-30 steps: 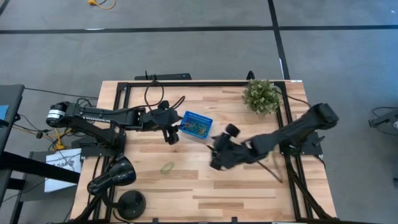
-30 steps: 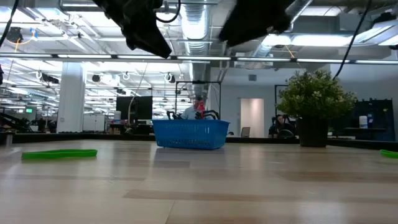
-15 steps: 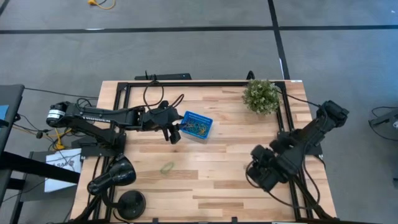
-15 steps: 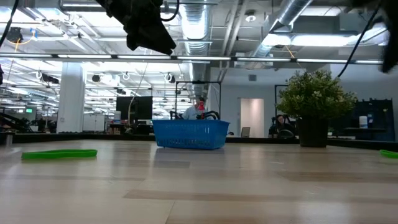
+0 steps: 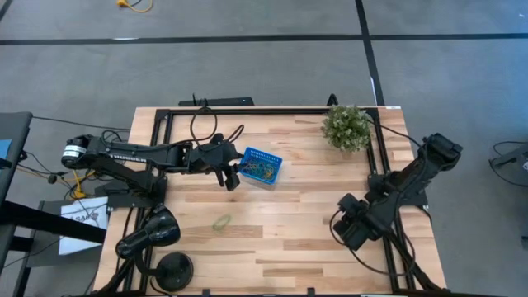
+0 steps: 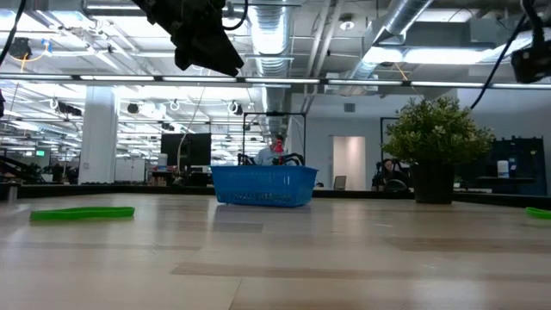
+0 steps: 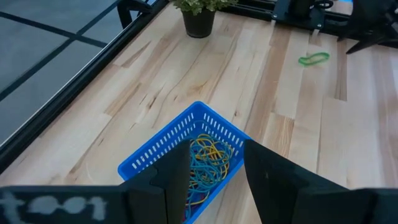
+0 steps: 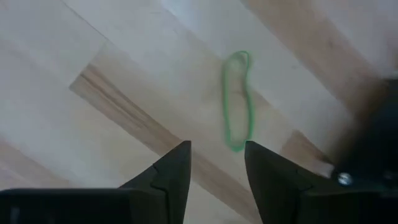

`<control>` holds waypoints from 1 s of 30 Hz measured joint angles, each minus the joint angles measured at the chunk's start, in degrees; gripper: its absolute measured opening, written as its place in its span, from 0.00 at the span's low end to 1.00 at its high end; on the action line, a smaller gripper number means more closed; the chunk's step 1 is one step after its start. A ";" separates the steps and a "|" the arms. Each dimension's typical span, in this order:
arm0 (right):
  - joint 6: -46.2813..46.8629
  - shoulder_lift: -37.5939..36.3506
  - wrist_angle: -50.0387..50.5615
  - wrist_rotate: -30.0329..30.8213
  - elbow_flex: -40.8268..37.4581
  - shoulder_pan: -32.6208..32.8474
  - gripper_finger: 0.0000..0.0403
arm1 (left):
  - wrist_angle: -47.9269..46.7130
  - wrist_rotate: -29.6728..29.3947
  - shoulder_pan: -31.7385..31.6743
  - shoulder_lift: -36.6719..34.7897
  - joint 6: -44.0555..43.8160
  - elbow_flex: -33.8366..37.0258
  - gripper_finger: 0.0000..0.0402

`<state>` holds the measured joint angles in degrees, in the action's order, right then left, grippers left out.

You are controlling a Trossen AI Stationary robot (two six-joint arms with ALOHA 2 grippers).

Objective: Pick and place items into bin
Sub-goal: Put the green rubber band into the blue bin

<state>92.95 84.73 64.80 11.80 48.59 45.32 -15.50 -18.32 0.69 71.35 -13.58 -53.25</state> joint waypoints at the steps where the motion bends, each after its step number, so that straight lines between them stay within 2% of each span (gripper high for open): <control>1: -0.57 0.00 -1.52 -0.21 -0.67 -0.28 0.36 | -0.01 0.01 0.00 0.00 0.00 0.00 0.35; 5: -2.30 0.00 -5.71 -1.23 -3.07 -1.49 0.36 | -0.01 -0.01 0.00 0.00 0.00 0.00 0.35; 13: -2.50 0.00 -7.62 -1.22 -7.50 -4.72 0.32 | -0.06 -0.03 0.00 0.00 0.00 0.00 0.35; 20: -4.30 0.00 -15.61 -1.41 -10.58 -5.31 0.32 | -0.06 -0.05 0.00 0.00 0.02 0.00 0.35; 30: -4.47 -0.17 -16.26 -1.38 -12.23 -6.07 0.32 | -0.06 -0.05 -0.02 0.02 0.12 0.00 0.35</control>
<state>88.47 84.55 48.54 10.41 36.36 39.25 -15.55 -18.37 0.67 71.37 -13.46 -53.25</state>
